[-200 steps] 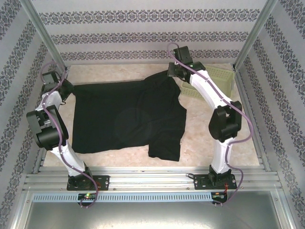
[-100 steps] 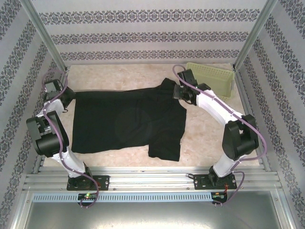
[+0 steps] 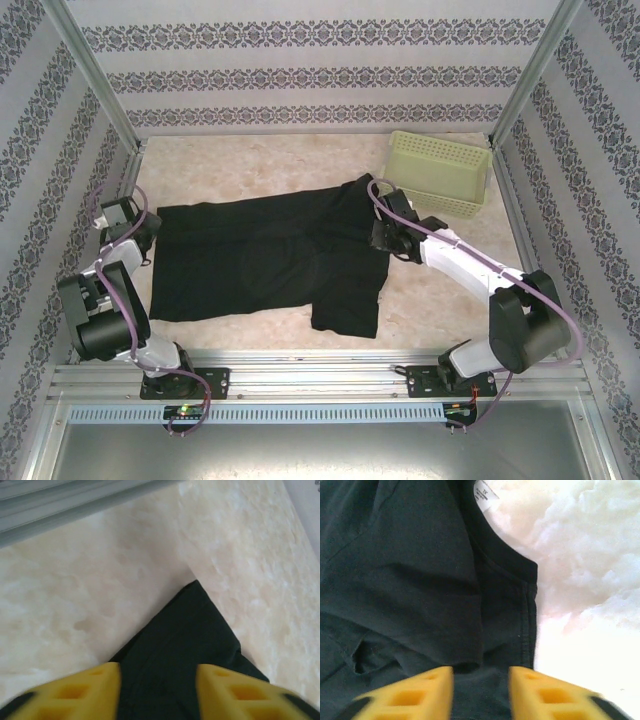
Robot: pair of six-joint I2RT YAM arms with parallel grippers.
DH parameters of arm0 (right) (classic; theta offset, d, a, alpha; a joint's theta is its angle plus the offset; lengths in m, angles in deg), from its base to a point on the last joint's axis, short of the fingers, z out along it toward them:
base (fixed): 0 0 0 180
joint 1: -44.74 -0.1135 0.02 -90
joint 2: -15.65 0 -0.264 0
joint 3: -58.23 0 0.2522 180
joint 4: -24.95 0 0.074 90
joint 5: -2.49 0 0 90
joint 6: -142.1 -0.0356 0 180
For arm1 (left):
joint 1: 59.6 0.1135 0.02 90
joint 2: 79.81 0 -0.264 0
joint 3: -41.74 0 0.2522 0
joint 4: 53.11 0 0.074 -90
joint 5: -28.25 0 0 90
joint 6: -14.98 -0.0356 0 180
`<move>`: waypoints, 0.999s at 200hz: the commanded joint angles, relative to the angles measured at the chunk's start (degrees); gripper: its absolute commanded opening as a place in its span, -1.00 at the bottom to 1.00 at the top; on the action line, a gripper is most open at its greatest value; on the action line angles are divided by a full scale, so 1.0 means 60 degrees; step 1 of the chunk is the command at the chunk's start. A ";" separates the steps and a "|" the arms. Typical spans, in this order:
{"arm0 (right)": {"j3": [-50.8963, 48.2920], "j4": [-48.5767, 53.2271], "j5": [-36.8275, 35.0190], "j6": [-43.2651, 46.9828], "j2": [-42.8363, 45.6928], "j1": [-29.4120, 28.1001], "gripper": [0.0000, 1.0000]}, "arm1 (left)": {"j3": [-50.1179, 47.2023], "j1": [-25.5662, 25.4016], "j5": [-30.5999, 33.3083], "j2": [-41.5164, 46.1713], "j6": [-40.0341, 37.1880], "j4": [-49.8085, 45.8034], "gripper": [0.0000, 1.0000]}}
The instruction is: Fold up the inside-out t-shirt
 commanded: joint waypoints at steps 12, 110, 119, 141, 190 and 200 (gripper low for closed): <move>0.0703 -0.0051 -0.0883 0.0390 0.0355 -0.0144 0.14 | 0.0147 -0.0045 0.0777 0.0758 0.0463 -0.0564 0.25; 0.6864 0.0052 0.0412 0.1066 -0.5837 0.0155 0.23 | 0.2965 -0.2059 -0.1526 -0.2631 -0.0611 -0.0613 0.27; 0.7370 0.0196 0.0481 0.1027 -0.6383 0.0211 0.24 | 0.3228 -0.2059 -0.1451 -0.3016 -0.0705 -0.0817 0.27; 0.8331 0.0490 0.0347 0.0909 -0.7407 0.0347 0.24 | 0.3616 -0.2010 -0.0954 -0.3705 -0.0727 -0.1181 0.27; 0.9506 0.1282 -0.0437 0.0392 -0.8660 0.0711 0.27 | 0.3485 -0.1215 -0.0083 -0.4320 0.0177 -0.1777 0.35; 0.9593 0.1284 -0.0491 0.0311 -0.8801 0.0725 0.27 | 0.3319 -0.1085 0.0046 -0.4259 0.0250 -0.1676 0.35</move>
